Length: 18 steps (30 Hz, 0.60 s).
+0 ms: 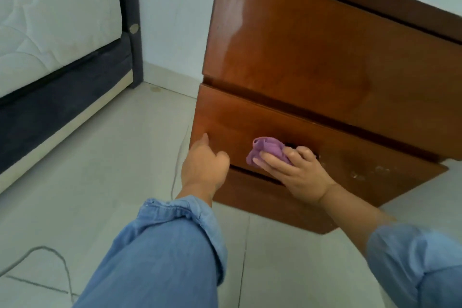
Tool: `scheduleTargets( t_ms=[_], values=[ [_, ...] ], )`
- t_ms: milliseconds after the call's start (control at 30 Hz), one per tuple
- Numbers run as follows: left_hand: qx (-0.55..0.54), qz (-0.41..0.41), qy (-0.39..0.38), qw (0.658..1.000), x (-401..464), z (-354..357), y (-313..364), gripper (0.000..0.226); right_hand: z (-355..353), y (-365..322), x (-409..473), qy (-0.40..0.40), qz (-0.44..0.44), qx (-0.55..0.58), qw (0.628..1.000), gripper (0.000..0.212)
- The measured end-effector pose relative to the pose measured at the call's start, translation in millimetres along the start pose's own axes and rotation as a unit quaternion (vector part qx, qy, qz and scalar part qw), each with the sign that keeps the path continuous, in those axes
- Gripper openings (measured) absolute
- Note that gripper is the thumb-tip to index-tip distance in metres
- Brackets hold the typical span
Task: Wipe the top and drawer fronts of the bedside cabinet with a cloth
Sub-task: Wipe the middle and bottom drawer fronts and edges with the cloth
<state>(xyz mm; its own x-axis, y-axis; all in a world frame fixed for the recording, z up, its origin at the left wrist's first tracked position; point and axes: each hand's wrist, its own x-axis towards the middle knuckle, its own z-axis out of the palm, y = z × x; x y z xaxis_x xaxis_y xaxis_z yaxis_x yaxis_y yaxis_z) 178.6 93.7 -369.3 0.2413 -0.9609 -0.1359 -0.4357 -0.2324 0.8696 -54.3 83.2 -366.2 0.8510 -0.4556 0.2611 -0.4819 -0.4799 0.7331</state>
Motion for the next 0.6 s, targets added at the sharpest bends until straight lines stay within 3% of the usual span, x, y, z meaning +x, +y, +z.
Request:
scheduleTargets(
  t_ms=[167,367,500,600],
  values=[
    [-0.033,-0.019,-0.02,0.999,-17,41,26,0.076,-22,67,-25,0.033,0.116,-0.058,0.991,0.054],
    [-0.046,-0.028,-0.017,0.998,-17,74,38,0.094,5,46,-32,0.032,0.136,-0.091,0.986,0.051],
    [-0.057,-0.047,0.013,0.997,-14,86,44,0.106,35,12,-56,-0.016,0.053,-0.059,0.997,0.051],
    [-0.052,-0.046,0.038,0.997,-10,92,49,0.112,55,-15,-72,-0.055,0.044,-0.021,0.997,0.052]
  ],
)
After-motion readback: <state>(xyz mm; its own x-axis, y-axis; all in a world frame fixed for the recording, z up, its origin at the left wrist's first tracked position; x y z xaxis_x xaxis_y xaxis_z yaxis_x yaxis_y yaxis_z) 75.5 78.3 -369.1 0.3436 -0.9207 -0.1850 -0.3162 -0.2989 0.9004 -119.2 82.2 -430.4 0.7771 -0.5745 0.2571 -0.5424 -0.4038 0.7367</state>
